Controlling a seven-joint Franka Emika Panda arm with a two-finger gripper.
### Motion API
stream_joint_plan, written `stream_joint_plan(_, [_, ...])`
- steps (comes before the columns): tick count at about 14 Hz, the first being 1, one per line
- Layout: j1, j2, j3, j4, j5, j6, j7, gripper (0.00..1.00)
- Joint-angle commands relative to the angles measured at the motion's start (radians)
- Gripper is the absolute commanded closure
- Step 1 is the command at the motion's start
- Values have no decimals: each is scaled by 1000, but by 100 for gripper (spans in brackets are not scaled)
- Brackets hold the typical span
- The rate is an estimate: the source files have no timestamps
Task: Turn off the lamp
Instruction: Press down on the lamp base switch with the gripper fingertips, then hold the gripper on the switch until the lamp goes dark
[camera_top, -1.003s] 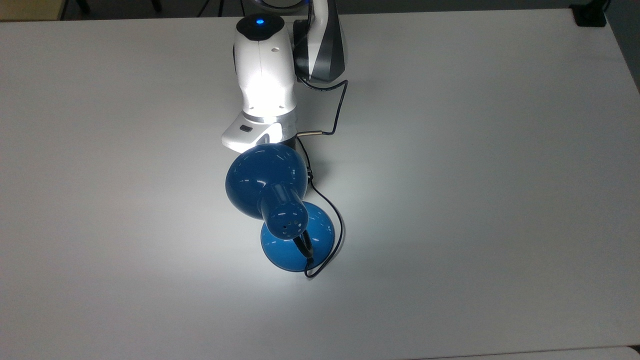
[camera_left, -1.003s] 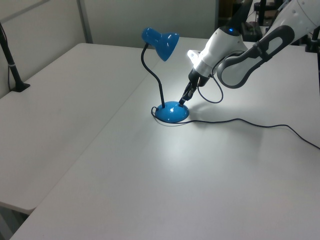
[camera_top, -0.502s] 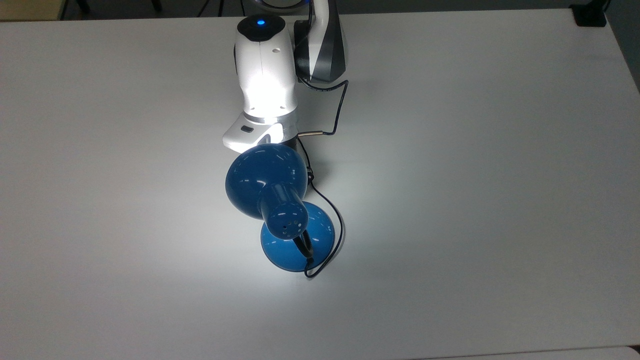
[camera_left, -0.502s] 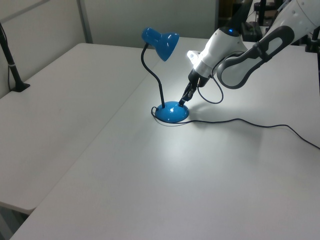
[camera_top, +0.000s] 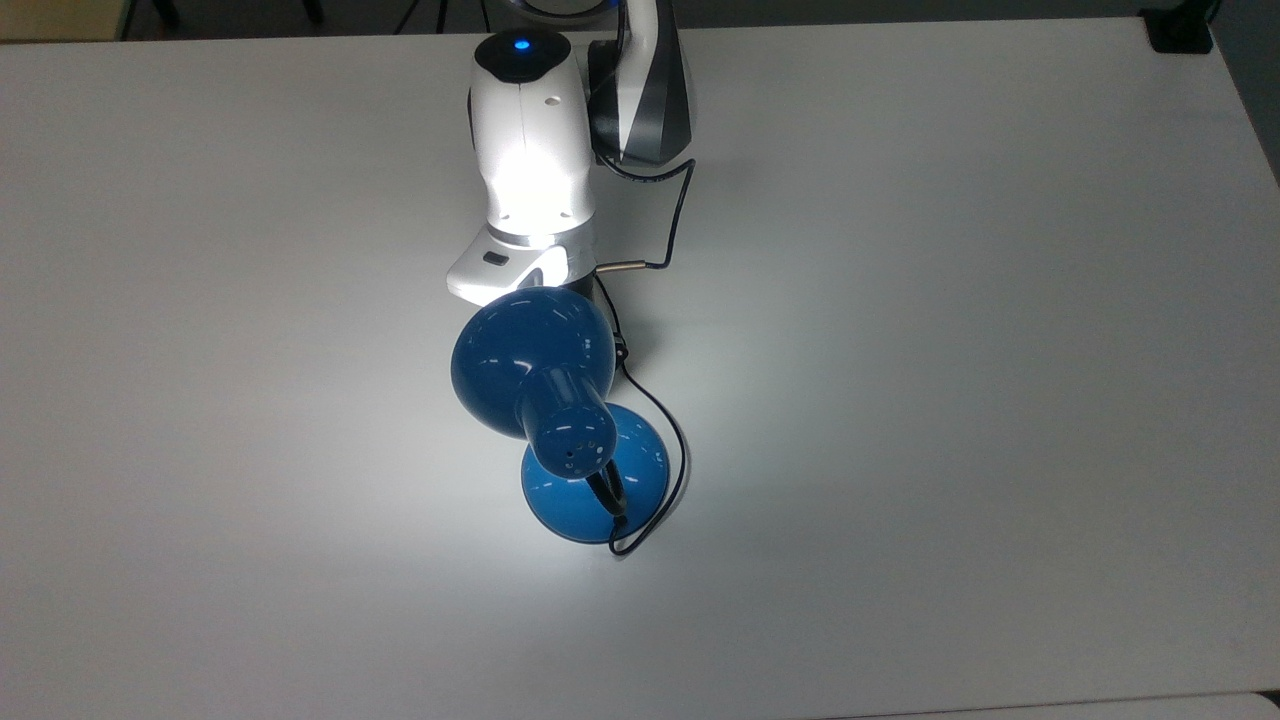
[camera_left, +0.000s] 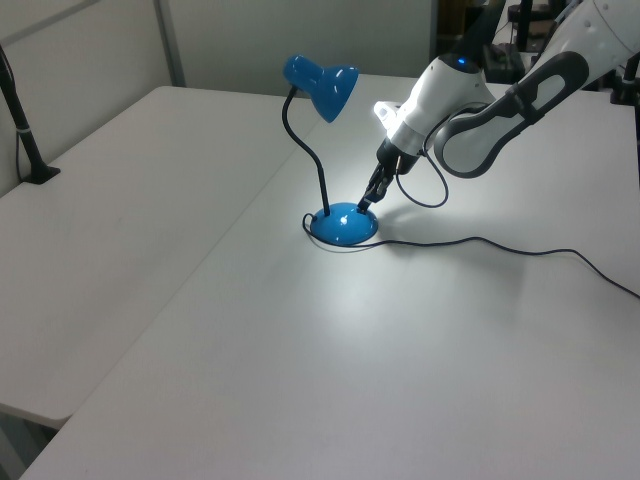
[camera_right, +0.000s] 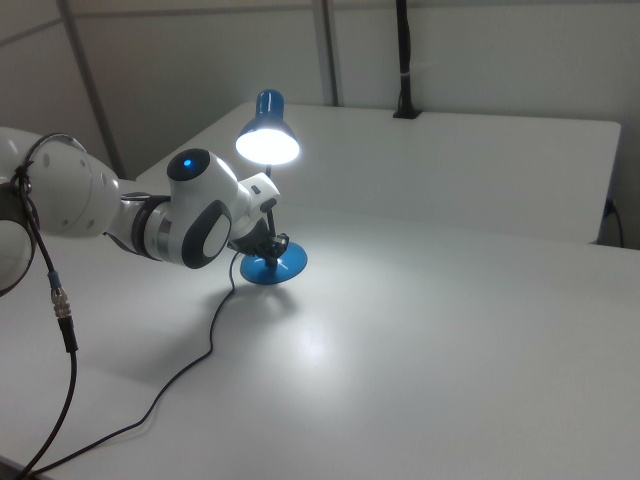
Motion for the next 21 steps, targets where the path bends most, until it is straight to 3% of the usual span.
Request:
stream_joint_plan(1, [-2,-44,8,-71,11,7,-49,100])
stream_joint_plan(8, [-4,-132,8,-75,11,-116,-43,100])
stream_joint_plan(21, [-1,-12,14,-8,5,-93,-71,100])
